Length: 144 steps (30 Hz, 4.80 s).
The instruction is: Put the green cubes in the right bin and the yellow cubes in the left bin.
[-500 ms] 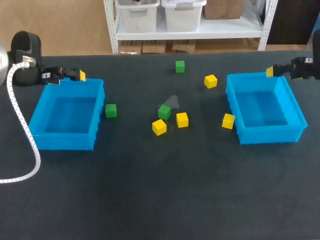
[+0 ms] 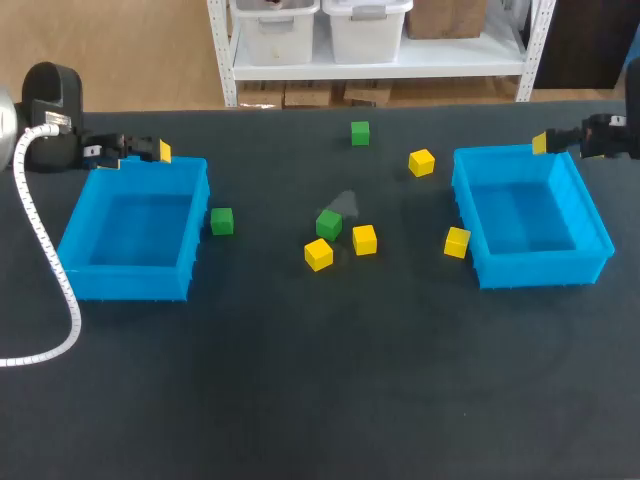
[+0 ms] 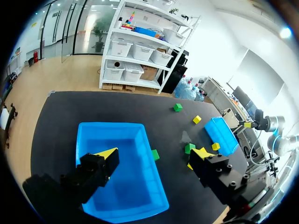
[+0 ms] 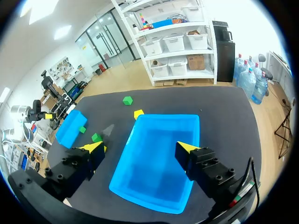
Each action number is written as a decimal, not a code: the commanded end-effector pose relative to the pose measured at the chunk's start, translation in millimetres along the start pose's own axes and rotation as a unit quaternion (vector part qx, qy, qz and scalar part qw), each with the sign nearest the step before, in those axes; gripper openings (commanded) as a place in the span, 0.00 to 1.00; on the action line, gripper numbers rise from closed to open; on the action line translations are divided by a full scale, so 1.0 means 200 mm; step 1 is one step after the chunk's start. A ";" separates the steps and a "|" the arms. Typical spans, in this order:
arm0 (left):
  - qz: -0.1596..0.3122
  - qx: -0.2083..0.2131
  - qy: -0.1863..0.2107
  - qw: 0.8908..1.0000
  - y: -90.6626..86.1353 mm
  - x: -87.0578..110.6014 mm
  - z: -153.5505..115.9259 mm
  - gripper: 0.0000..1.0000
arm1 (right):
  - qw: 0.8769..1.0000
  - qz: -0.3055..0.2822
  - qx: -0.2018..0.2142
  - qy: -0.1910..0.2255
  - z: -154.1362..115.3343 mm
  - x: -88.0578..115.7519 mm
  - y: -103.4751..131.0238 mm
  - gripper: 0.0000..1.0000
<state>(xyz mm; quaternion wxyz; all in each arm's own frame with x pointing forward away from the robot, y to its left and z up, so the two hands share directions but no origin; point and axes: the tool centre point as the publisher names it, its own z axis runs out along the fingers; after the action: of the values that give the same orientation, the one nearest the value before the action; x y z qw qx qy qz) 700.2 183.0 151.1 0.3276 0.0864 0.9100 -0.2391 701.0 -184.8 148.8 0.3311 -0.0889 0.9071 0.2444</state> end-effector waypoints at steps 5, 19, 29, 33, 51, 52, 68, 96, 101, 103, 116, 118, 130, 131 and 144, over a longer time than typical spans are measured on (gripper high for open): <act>0.001 0.003 -0.002 1.000 0.01 0.01 0.00 1.00 | 1.000 0.000 0.001 0.000 0.00 0.00 0.00 1.00; 0.001 0.003 -0.002 1.000 0.01 0.01 0.00 1.00 | 1.000 0.000 0.001 0.000 0.00 0.00 0.00 1.00; 0.001 0.003 -0.002 1.000 0.01 0.01 0.00 1.00 | 1.000 0.000 0.001 0.000 0.00 0.00 0.00 1.00; 0.001 0.003 -0.002 1.000 0.01 0.01 0.00 1.00 | 1.000 0.000 0.001 0.000 0.00 0.00 0.00 1.00; 0.001 0.003 -0.002 1.000 0.01 0.01 0.00 1.00 | 0.998 -0.056 0.029 0.015 0.00 -0.20 0.07 1.00; 0.001 0.003 -0.002 1.000 0.01 0.01 0.00 1.00 | 0.997 -0.063 0.034 0.019 0.01 -0.22 0.08 1.00; 0.001 0.003 -0.002 1.000 0.01 0.01 0.00 1.00 | 0.983 -0.153 0.071 0.071 0.31 -0.59 0.22 1.00; 0.001 0.003 -0.002 1.000 0.01 0.01 0.00 1.00 | 0.875 -0.377 0.075 0.296 1.08 -0.75 0.44 1.00; 0.001 0.003 -0.002 1.000 0.01 0.01 0.00 1.00 | 0.875 -0.366 0.078 0.308 1.18 -0.71 0.41 1.00; 0.001 0.003 -0.002 1.000 0.01 0.01 0.00 1.00 | 0.875 -0.363 0.080 0.311 1.21 -0.69 0.40 1.00; 0.001 0.003 -0.002 1.000 0.01 0.01 0.00 1.00 | 0.882 -0.318 0.100 0.334 1.34 -0.60 0.38 1.00; 0.001 0.003 -0.002 1.000 0.01 0.01 0.00 1.00 | 0.883 -0.307 0.108 0.339 1.37 -0.59 0.38 1.00; 0.001 0.003 -0.002 1.000 0.01 0.01 0.00 1.00 | 0.891 -0.268 0.117 0.348 1.50 -0.52 0.43 1.00; 0.001 0.003 -0.002 1.000 0.01 0.01 0.00 1.00 | 0.894 -0.260 0.115 0.347 1.52 -0.52 0.44 1.00; 0.001 0.003 -0.002 1.000 0.01 0.01 0.00 1.00 | 0.915 -0.214 0.150 0.306 1.67 -0.53 0.40 1.00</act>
<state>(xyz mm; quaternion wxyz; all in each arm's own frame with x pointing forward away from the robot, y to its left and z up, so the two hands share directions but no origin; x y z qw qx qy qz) 700.2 183.0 151.1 0.3276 0.0864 0.9100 -0.2390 925.6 46.6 34.0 0.1870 -0.3036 0.9340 0.0205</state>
